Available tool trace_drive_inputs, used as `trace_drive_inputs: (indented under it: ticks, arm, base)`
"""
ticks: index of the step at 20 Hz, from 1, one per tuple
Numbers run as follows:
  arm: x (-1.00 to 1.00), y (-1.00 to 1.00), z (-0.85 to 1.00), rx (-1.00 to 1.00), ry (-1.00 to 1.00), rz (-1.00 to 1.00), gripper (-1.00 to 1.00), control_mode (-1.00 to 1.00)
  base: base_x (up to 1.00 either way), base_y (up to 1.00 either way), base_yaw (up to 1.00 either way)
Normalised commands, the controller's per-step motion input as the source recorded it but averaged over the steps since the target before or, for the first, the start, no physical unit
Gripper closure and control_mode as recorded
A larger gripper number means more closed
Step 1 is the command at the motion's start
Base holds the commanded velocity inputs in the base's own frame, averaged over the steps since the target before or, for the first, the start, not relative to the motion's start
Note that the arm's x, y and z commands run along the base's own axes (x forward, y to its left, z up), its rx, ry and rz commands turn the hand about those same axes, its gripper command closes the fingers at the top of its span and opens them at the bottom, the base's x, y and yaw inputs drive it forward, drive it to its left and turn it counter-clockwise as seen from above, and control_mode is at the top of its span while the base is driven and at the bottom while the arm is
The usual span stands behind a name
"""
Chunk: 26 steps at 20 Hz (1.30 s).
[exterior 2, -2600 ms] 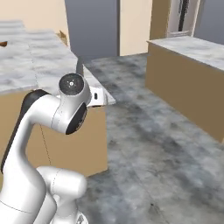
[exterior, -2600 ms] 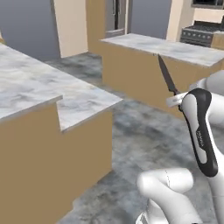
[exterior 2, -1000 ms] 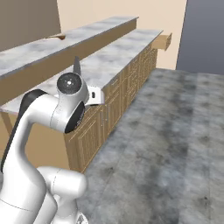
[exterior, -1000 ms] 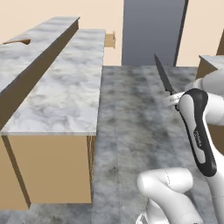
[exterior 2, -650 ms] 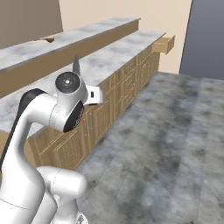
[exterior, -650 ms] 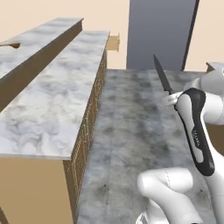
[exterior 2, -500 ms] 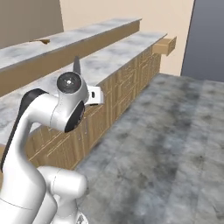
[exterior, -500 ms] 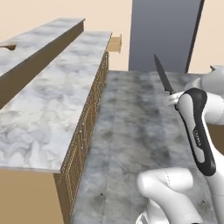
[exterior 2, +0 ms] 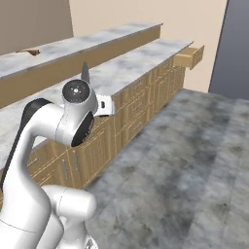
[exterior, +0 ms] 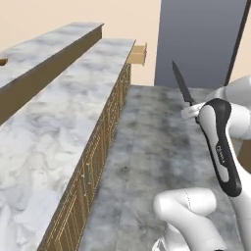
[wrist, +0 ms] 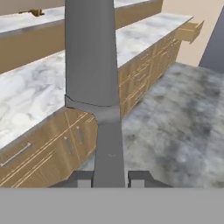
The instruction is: Pick up the metallic utensils from the counter and place them in the open drawer. Make sure not to pick up any wooden utensils.
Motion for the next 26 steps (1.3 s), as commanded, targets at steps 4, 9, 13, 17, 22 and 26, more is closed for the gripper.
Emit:
trace_drive_inputs:
  ticks: [4, 9, 13, 17, 22, 26]
  arm:
    - [0.0, 0.0, 0.0, 0.0, 0.0, 0.0, 1.0, 1.0]
    - [0.0, 0.0, 0.0, 0.0, 0.0, 0.0, 1.0, 1.0]
    - [0.0, 0.0, 0.0, 0.0, 0.0, 0.0, 1.0, 1.0]
    - [0.0, 0.0, 0.0, 0.0, 0.0, 0.0, 1.0, 1.0]
    - [0.0, 0.0, 0.0, 0.0, 0.0, 0.0, 1.0, 1.0]
    - [0.0, 0.0, 0.0, 0.0, 0.0, 0.0, 1.0, 1.0]
  base:
    - [1.0, -0.58, 0.04]
    - [1.0, -0.74, 0.0]
    - [1.0, -0.5, -0.04]
    - [1.0, -0.28, -0.07]
    - [1.0, -0.2, -0.07]
    - [1.0, -0.13, -0.06]
